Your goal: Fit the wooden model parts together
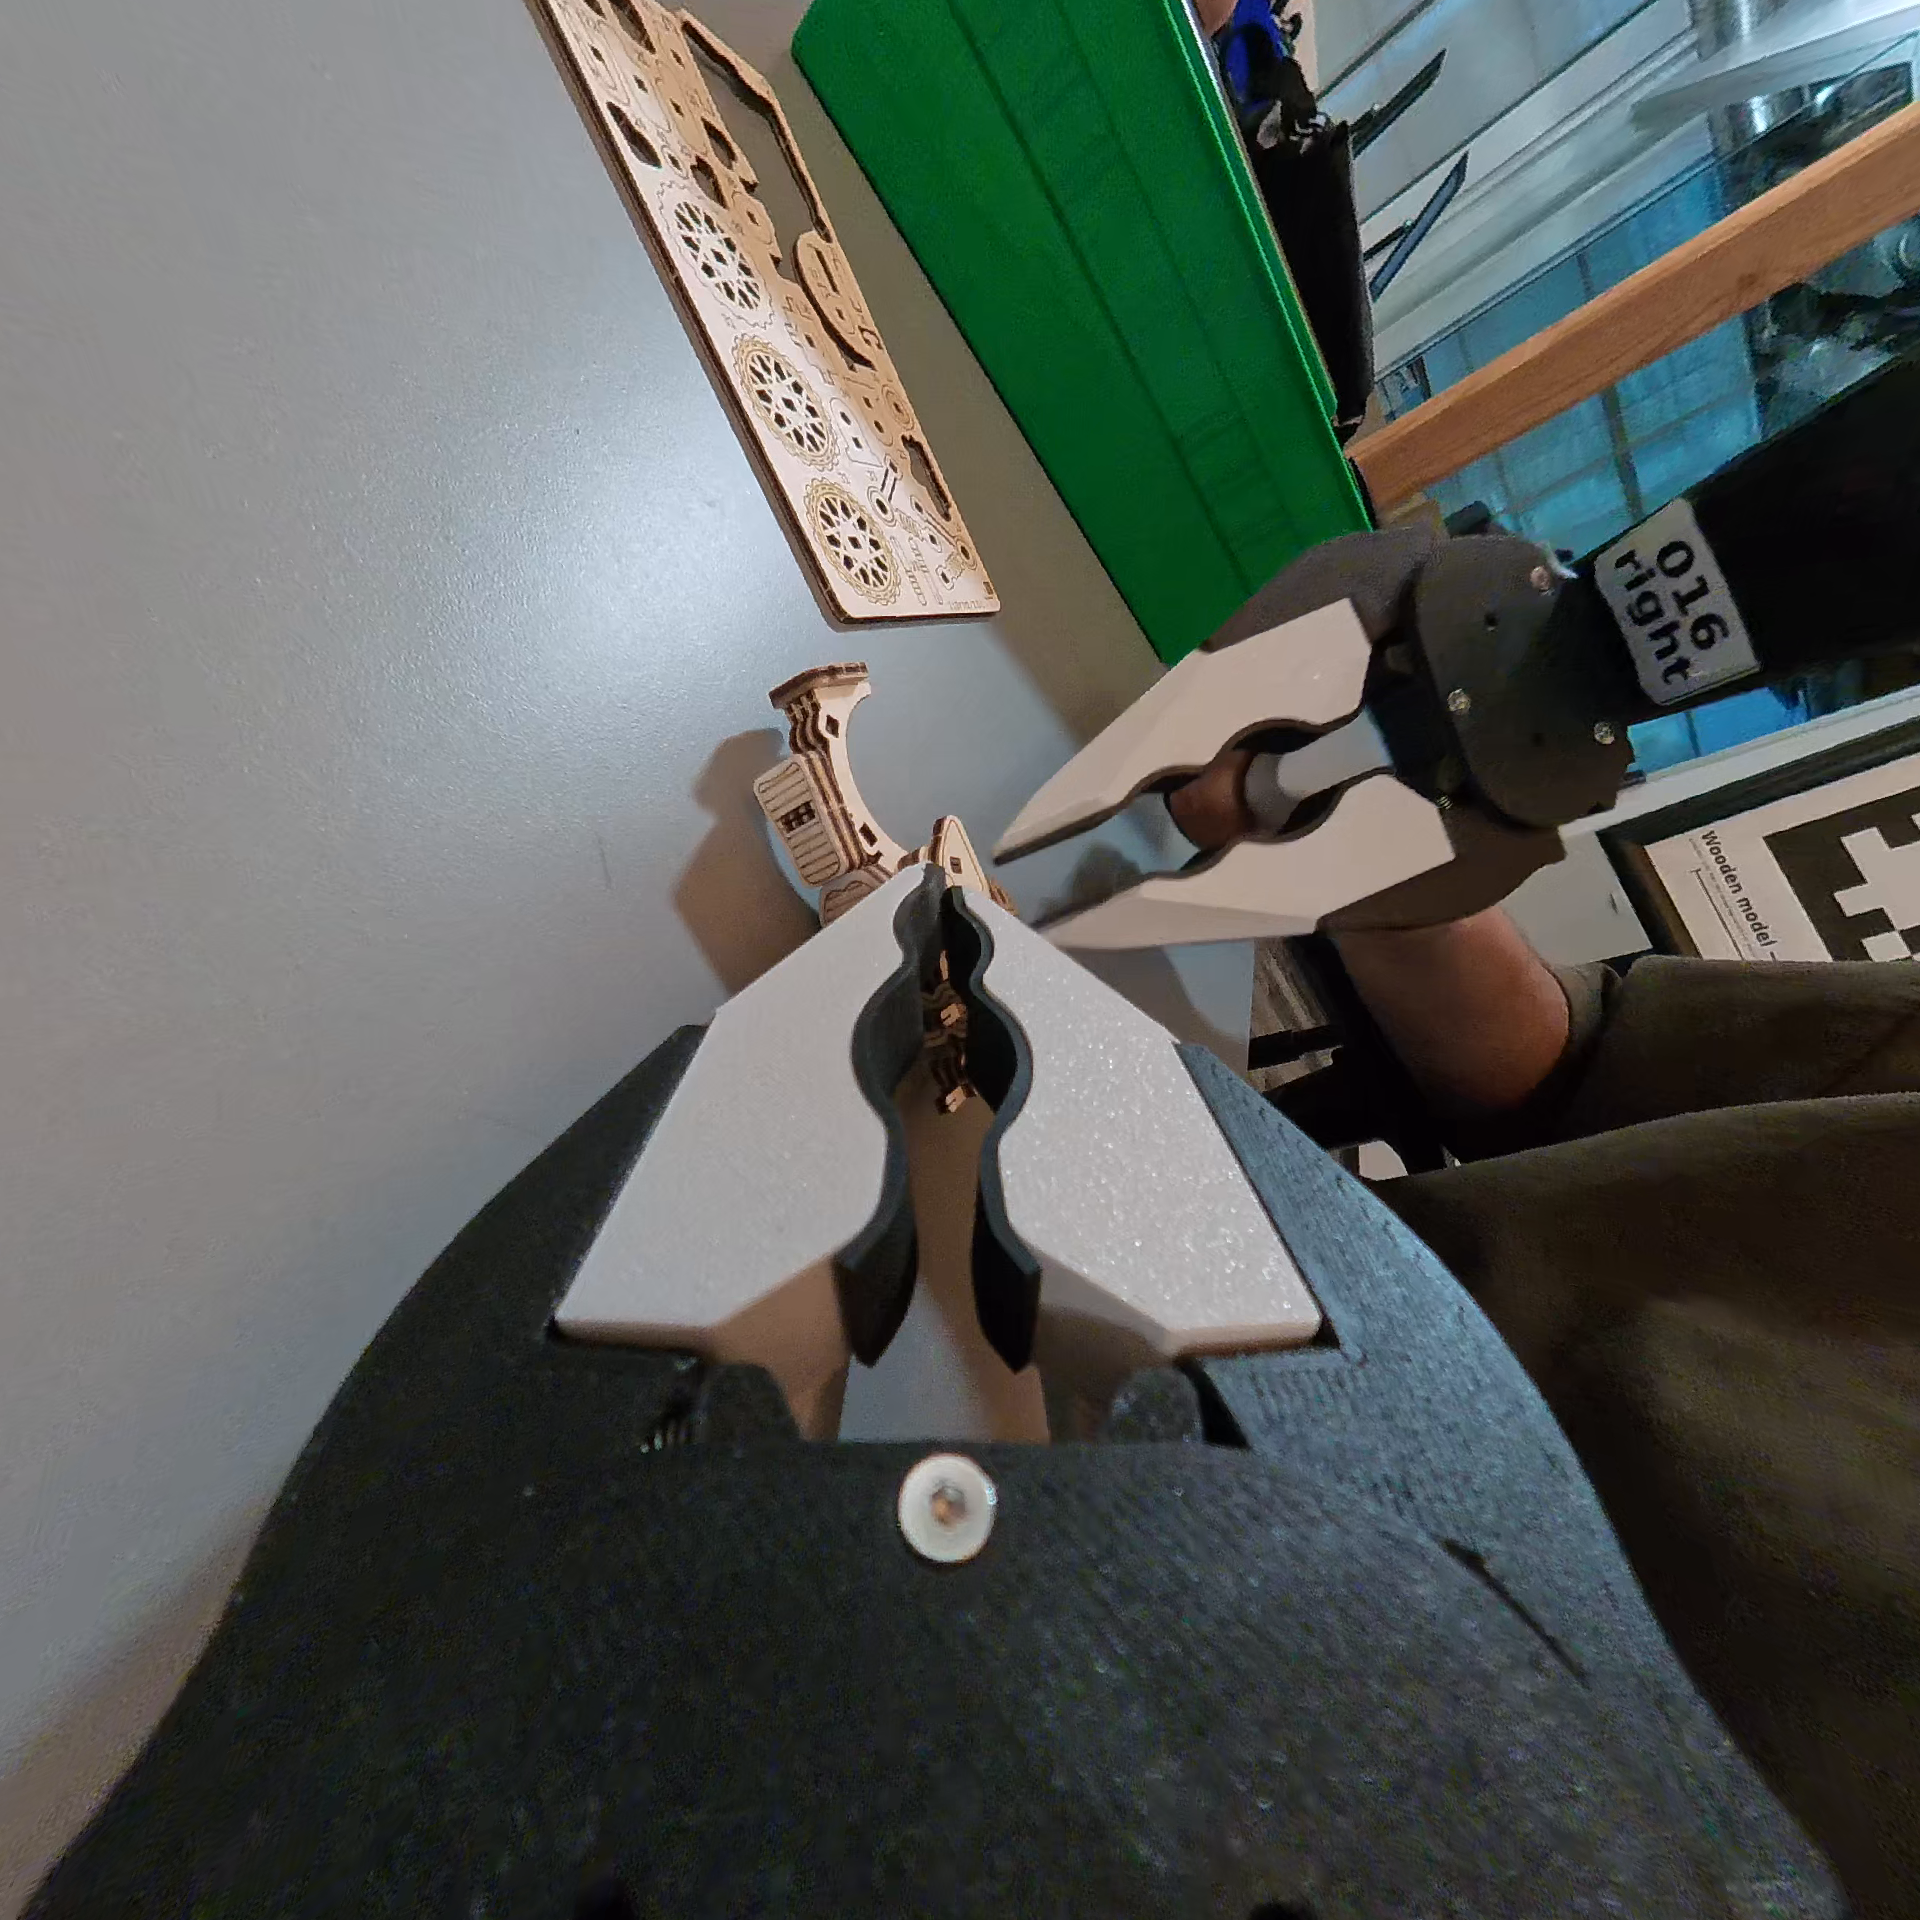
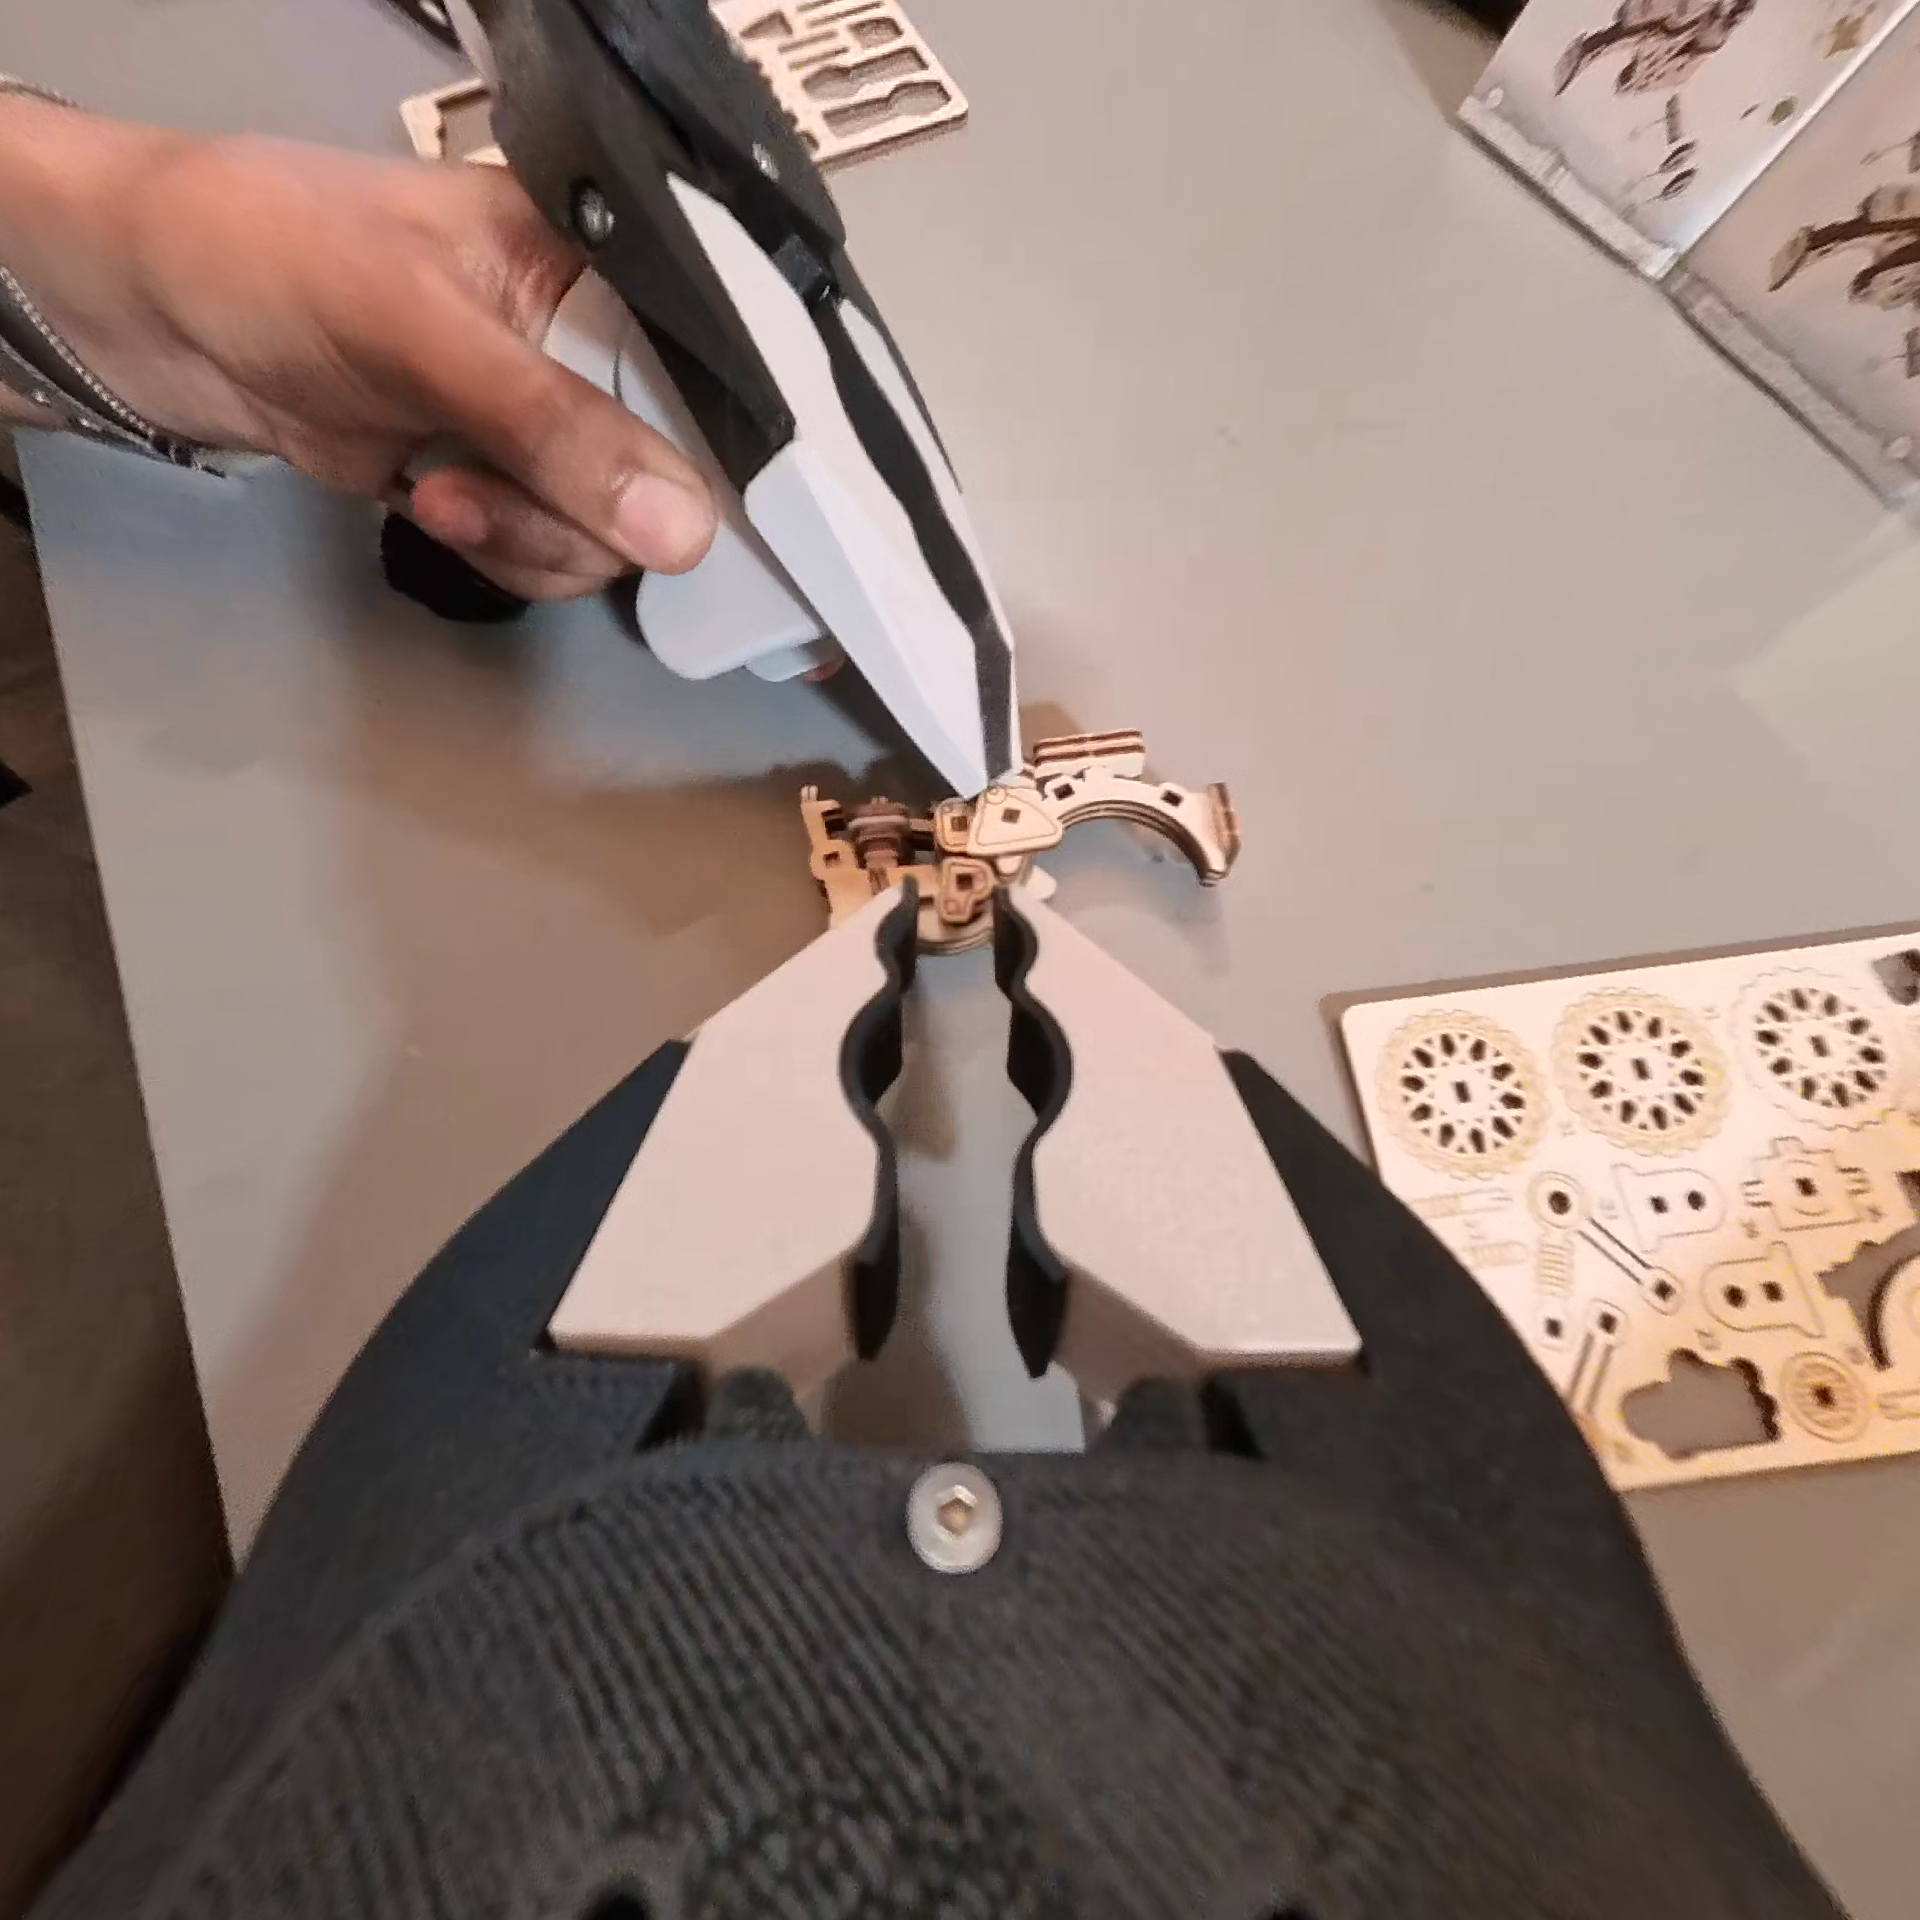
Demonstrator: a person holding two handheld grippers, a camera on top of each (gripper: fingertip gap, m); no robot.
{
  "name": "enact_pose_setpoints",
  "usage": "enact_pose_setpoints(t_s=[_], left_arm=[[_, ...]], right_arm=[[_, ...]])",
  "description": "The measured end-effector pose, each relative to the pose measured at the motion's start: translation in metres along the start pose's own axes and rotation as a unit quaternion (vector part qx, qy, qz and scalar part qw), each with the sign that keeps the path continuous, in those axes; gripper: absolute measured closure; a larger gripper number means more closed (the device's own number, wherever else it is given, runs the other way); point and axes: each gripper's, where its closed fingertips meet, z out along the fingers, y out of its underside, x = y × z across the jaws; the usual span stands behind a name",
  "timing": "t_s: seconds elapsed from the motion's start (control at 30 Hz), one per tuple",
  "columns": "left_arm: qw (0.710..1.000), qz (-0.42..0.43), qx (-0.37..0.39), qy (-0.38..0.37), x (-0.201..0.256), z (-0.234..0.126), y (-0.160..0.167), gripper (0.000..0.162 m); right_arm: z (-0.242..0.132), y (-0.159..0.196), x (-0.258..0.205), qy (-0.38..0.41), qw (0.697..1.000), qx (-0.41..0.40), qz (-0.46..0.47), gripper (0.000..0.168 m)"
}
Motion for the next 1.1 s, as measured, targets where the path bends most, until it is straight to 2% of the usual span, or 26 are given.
enact_pose_setpoints(t_s=[0.1,0.7,1.1], left_arm=[[1.0,-0.001,0.0,0.001,0.0,0.0,0.0,0.162],[1.0,-0.004,0.001,0.003,0.0,0.0,0.0,0.162],[1.0,-0.008,0.016,0.016,0.002,-0.004,-0.004,0.162]], right_arm=[[0.005,0.0,-0.002,0.0,1.0,-0.004,-0.012,0.161],[0.004,0.002,-0.002,0.031,0.996,-0.016,-0.076,0.16],[-0.008,-0.003,0.008,0.007,0.999,0.029,-0.023,0.161]])
